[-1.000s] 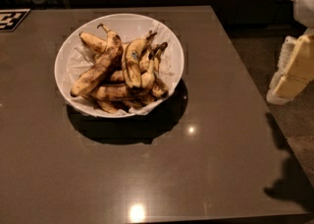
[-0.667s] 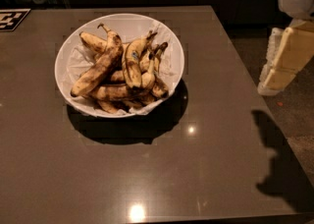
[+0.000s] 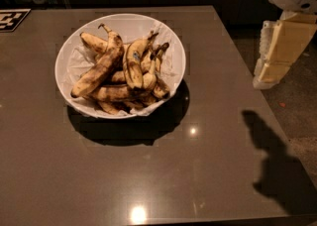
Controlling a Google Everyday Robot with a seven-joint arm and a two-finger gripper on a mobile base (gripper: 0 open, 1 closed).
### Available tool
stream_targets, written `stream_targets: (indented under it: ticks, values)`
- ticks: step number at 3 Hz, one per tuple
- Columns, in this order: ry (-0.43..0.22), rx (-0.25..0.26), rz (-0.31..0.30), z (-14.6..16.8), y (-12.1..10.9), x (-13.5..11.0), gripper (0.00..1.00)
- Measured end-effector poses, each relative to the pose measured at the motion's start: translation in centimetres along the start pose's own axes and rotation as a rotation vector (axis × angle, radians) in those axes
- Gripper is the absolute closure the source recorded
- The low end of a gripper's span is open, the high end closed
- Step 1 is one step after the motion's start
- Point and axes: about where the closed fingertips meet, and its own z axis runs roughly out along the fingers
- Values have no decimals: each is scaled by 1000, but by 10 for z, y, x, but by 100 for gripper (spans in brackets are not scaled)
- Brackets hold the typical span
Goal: Pick banana from white bowl
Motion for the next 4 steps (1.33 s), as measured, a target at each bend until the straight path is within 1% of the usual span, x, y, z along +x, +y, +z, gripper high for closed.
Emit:
stream_targets:
  ticks: [1,2,3,4]
  values:
    - [17,30,-62,6,-6,-20,0]
    - [4,59,-190,22,-24,-58,0]
    - [-11,52,-281,42,-35,-79,0]
    - [-12,51,-289,44,-36,-81,0]
